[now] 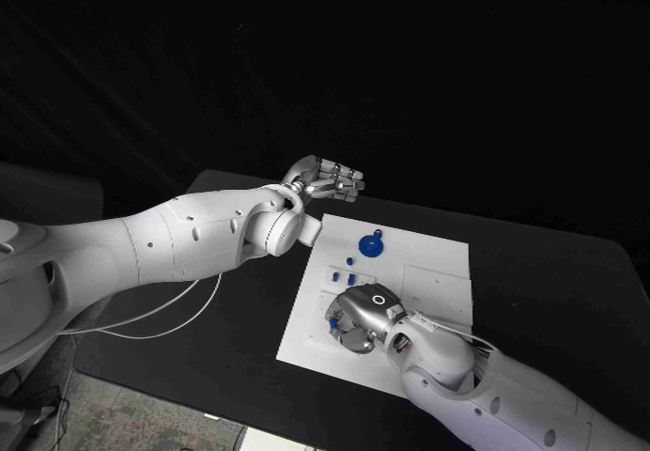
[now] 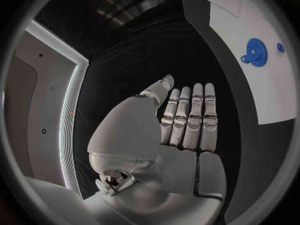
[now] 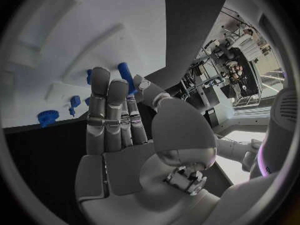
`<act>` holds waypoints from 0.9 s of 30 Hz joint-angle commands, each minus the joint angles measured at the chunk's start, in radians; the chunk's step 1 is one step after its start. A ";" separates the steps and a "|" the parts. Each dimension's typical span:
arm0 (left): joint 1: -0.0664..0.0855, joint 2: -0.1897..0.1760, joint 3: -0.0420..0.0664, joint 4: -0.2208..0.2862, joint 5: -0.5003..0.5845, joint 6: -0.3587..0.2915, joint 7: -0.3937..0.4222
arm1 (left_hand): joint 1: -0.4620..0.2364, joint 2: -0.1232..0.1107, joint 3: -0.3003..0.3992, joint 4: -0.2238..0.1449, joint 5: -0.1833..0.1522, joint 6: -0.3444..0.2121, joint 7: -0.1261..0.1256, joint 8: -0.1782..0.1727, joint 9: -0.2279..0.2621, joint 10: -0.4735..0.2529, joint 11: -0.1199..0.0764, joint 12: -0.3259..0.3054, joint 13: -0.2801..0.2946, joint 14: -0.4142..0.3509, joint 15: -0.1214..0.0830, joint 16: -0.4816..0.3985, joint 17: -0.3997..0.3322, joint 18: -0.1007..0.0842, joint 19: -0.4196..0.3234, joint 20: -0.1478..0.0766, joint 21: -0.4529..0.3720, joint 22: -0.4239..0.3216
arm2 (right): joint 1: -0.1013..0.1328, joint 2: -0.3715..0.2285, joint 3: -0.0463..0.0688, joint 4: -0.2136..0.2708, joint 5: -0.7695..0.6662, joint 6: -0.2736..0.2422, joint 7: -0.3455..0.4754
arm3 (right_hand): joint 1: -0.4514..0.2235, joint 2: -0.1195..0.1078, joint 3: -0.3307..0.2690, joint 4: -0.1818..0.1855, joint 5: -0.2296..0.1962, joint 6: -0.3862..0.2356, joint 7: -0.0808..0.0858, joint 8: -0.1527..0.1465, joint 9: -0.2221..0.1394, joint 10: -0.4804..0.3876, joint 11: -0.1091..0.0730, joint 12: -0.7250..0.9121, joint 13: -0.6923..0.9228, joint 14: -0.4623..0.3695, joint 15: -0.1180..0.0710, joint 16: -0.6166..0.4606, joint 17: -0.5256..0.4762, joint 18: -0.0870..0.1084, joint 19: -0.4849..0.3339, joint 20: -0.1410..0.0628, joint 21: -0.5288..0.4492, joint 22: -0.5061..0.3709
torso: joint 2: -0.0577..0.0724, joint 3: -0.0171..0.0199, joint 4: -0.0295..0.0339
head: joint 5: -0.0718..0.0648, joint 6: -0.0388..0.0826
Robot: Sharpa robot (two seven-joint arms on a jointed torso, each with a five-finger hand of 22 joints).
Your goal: Assemble the parts on the task board
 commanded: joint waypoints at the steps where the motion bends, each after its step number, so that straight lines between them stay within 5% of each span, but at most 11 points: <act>1: 0.001 0.004 0.001 0.001 0.000 0.014 0.004 | -0.001 0.011 0.004 0.002 0.005 0.003 0.003 0.000 0.000 -0.003 -0.001 -0.001 -0.001 0.003 0.001 0.000 -0.001 0.007 0.002 0.002 0.002 0.001 | -0.001 0.001 0.000 -0.002 0.012 -0.015 0.019 | -0.002 -0.008 0.000 -0.008 0.005 -0.008 0.000 -0.002 -0.001 -0.007 0.000 -0.001 0.001 0.002 0.008 0.000 -0.001 0.005 0.033 0.011 -0.006 -0.001 | 0.000 0.0006 0.0002 | 0.000 -0.001; 22: 0.001 0.004 0.001 0.000 -0.002 0.017 -0.001 | -0.001 0.011 0.004 0.002 0.005 0.003 0.003 0.000 0.000 -0.003 -0.001 -0.001 -0.001 0.003 0.001 0.000 -0.001 0.007 0.002 0.002 0.002 0.001 | -0.001 -0.008 -0.002 -0.002 0.032 -0.012 0.022 | -0.017 -0.026 -0.053 -0.004 0.041 -0.024 0.004 -0.002 -0.001 -0.061 0.015 -0.001 0.000 -0.004 0.019 0.004 -0.018 0.018 0.035 0.023 -0.023 -0.014 | 0.000 0.0017 0.0004 | -0.008 0.001; 24: 0.001 0.003 0.001 0.000 -0.002 0.017 -0.001 | -0.001 0.011 0.004 0.002 0.005 0.003 0.003 0.000 0.000 -0.003 -0.001 -0.001 -0.001 0.003 0.001 0.000 -0.001 0.007 0.002 0.002 0.002 0.001 | -0.001 -0.010 -0.003 0.002 0.042 -0.021 0.026 | -0.019 -0.032 -0.106 0.005 0.043 -0.039 0.002 -0.002 -0.001 -0.083 0.019 0.001 0.001 -0.006 0.023 0.003 -0.021 0.019 0.034 0.026 -0.027 -0.018 | 0.000 0.0020 0.0007 | -0.010 0.000; 27: 0.001 0.002 0.001 0.000 -0.002 0.017 -0.004 | -0.001 0.011 0.002 0.001 0.005 0.001 0.003 0.000 0.000 -0.005 0.000 -0.001 -0.001 0.001 0.001 0.000 -0.001 0.007 0.002 0.003 0.001 0.000 | -0.001 -0.021 -0.003 0.017 0.088 -0.055 0.042 | 0.021 -0.038 -0.309 0.063 0.045 -0.109 -0.001 0.001 -0.002 -0.193 0.046 0.006 0.002 -0.012 0.042 -0.002 -0.033 0.035 0.034 0.042 -0.044 -0.036 | 0.000 0.0018 0.0001 | -0.013 -0.001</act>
